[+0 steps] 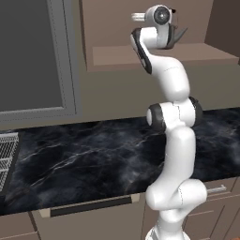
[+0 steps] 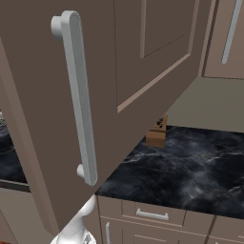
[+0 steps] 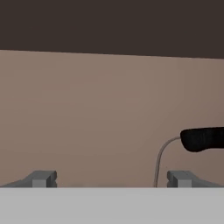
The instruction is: Open the cabinet, pick the kettle from the cabinet, and place it in the sink.
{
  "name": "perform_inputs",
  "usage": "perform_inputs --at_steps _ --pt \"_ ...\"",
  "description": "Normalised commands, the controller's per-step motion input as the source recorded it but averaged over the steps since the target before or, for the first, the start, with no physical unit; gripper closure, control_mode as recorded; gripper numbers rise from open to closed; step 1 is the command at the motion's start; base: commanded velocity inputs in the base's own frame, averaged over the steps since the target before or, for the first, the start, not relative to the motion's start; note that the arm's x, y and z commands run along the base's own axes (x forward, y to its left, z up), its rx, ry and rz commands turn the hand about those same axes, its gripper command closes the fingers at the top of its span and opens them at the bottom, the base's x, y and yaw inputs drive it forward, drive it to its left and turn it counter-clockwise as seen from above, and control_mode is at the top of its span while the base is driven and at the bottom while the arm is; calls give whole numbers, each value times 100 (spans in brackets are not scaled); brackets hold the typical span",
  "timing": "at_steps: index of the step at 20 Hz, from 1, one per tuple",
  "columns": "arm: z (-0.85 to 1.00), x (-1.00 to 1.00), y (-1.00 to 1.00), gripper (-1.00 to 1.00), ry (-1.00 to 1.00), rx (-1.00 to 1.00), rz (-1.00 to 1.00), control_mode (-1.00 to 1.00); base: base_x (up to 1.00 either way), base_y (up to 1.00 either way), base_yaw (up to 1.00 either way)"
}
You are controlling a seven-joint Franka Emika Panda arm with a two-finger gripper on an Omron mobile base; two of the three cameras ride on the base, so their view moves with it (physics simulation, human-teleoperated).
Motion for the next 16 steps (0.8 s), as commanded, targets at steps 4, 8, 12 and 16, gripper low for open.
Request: perform_inputs --at_steps 4,8,12,16 --pt "1 4 -5 -100 0 0 5 -100 0 0 0" --pt "0 0 -1 -100 0 0 5 -100 0 0 0" --pt "-4 -3 0 -100 -3 0 6 -100 0 0 0" --pt "-13 -9 10 100 -2 0 4 -100 0 0 0"
